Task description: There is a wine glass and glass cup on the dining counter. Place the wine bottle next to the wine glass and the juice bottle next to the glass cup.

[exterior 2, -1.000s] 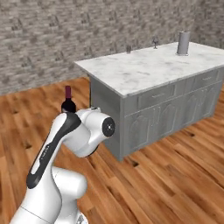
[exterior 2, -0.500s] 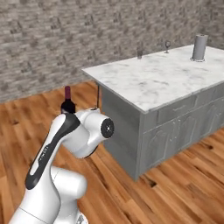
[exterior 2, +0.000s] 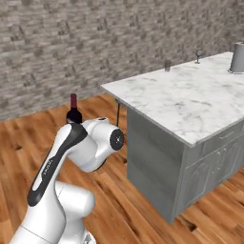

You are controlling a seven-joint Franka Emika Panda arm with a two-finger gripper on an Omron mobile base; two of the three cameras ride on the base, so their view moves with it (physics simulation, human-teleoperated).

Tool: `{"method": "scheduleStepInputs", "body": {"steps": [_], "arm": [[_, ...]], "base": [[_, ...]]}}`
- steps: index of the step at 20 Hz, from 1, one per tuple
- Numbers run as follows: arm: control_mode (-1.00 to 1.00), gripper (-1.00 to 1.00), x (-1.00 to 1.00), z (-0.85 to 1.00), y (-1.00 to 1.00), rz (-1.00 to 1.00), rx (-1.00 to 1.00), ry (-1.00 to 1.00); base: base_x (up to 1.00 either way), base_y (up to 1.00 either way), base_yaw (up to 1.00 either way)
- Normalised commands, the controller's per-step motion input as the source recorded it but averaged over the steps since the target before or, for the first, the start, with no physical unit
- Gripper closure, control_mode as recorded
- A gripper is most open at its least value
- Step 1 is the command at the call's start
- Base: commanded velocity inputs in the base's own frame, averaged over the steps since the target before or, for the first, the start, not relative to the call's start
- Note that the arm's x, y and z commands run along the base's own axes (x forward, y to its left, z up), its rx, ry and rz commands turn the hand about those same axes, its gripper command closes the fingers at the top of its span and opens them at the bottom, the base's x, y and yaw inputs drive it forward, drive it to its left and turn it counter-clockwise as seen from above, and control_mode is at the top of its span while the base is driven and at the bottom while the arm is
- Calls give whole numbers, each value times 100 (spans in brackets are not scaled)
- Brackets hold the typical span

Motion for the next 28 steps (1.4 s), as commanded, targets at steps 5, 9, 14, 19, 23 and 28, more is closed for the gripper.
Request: {"method": "scheduleStepInputs", "body": {"steps": [5,9,14,19,23,28], "arm": [[100,100,0,0,0,0,0,0],[100,100,0,0,0,0,0,0],[100,100,0,0,0,0,0,0],[100,100,0,0,0,0,0,0],[100,100,0,0,0,0,0,0],[100,100,0,0,0,0,0,0]], "base": [[75,58,-8],[76,55,-9],[78,53,-9],[83,46,-11],[83,44,-12],[83,44,-13]]}}
